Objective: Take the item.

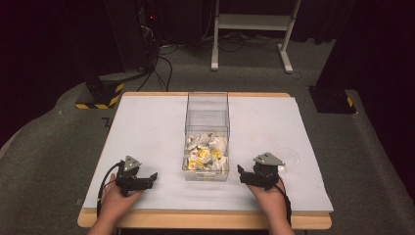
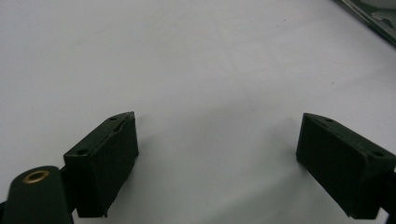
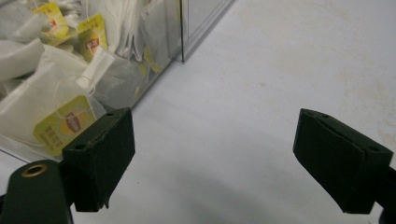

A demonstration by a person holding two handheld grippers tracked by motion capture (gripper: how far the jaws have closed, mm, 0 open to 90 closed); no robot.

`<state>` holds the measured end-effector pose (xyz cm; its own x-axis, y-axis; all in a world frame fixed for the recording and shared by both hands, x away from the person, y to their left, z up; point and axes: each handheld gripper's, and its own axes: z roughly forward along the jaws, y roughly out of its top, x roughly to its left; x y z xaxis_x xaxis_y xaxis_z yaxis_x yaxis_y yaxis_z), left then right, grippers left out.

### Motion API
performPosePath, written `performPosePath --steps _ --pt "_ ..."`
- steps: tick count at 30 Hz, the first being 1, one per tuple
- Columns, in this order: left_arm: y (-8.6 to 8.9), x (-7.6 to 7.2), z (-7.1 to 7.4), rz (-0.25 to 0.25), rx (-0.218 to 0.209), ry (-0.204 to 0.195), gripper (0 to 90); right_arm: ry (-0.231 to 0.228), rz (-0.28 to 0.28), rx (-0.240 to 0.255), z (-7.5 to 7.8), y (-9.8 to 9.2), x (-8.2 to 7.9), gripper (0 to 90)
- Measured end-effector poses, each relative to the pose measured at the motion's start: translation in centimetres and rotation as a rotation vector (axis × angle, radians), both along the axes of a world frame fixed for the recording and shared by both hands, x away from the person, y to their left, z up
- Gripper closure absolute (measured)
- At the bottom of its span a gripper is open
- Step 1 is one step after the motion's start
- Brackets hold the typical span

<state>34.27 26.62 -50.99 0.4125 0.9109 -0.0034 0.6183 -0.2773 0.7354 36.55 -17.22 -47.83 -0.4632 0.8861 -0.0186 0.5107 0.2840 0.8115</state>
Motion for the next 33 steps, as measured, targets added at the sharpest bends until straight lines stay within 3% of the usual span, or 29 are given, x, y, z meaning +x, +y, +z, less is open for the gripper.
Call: performPosePath --steps 5,18,33 --pt "0.0 0.0 0.0 0.0 0.0 0.0 13.0 -0.025 0.019 -0.028 0.1 0.2 -0.1 13.3" --pt "0.0 0.0 0.0 0.0 -0.002 0.001 13.0 -0.027 0.045 0.014 2.0 0.3 -0.2 15.6" --pt "0.0 0.0 0.0 -0.002 0.003 0.002 13.0 -0.077 0.078 0.05 4.0 0.7 -0.8 15.9"
